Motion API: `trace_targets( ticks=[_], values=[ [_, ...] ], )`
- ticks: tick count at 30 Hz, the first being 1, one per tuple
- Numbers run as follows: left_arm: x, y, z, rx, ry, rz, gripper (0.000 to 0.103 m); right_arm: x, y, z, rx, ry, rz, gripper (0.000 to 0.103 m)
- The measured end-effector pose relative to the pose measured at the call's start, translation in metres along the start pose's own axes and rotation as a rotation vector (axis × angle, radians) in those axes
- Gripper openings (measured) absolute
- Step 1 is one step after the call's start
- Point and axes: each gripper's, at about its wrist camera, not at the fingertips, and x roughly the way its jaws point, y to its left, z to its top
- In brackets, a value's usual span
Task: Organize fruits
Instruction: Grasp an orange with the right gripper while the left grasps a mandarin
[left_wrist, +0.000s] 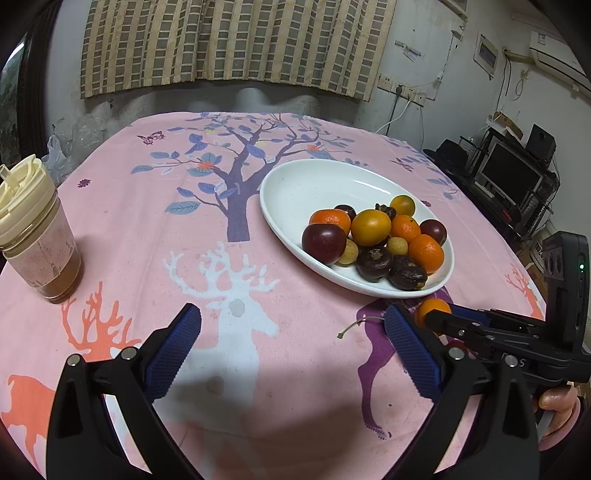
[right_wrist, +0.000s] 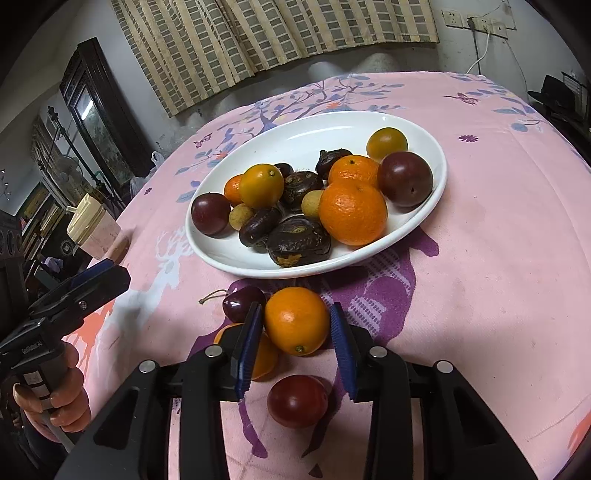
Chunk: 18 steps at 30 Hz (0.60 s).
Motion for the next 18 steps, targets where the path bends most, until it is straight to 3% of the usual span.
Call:
trace_targets(
  ticks=[7, 12, 14, 17, 18],
  values=[
    [0.002, -0.001, -0.003, -0.001, 0.033, -0.037, 0.098, -0.027, -0.003, 0.002, 0.037, -0.063, 0.073, 0.038],
    [0.004, -0.026, -0.014, 0.091, 0.079, -0.172, 0.096, -0.047, -0.008, 0.004, 0.072, -0.136, 0.083, 0.038],
    [0.006, -0.042, -0.021, 0.139, 0.108, -0.227, 0.077, -0.051, -0.011, 0.005, 0.085, -0.154, 0.083, 0.038],
    [0.013, -0.069, -0.035, 0.232, 0.15, -0.252, 0.061, -0.056, -0.016, 0.006, 0.11, -0.164, 0.089, 0.038],
    [0.014, -0.076, -0.038, 0.257, 0.151, -0.247, 0.06, -0.057, -0.017, 0.005, 0.114, -0.168, 0.088, 0.038]
  ],
)
